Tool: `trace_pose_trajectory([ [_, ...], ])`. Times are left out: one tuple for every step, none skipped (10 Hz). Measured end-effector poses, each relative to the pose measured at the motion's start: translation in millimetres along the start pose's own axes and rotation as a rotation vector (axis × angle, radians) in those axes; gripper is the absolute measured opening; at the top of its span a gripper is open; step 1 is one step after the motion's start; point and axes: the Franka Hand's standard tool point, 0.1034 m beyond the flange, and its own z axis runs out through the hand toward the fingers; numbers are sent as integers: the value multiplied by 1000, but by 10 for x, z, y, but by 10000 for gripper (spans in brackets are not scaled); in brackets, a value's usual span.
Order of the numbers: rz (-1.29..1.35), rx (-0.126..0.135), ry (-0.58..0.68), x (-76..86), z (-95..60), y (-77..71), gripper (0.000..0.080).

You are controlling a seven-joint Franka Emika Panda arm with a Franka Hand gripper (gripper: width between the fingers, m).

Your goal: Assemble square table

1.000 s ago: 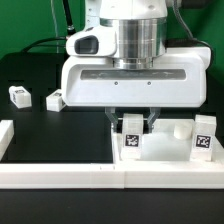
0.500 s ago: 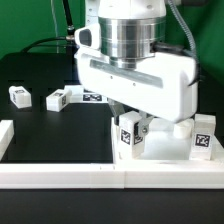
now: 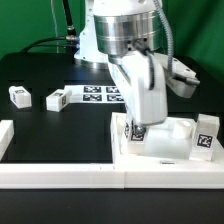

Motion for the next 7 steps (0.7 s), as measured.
trace_pose_trajectory([
  [59,0,0,-3,2,0,291],
  [59,0,0,-1,3,1,291],
  [54,0,0,-2,4,1,291],
  [17,-1,1,-3,5,2,463],
  [-140,-12,19,-15,18,12,463],
  [-330,-20,34,-30,20,10,604],
  [-483,-24,32,-45,35,18,635],
])
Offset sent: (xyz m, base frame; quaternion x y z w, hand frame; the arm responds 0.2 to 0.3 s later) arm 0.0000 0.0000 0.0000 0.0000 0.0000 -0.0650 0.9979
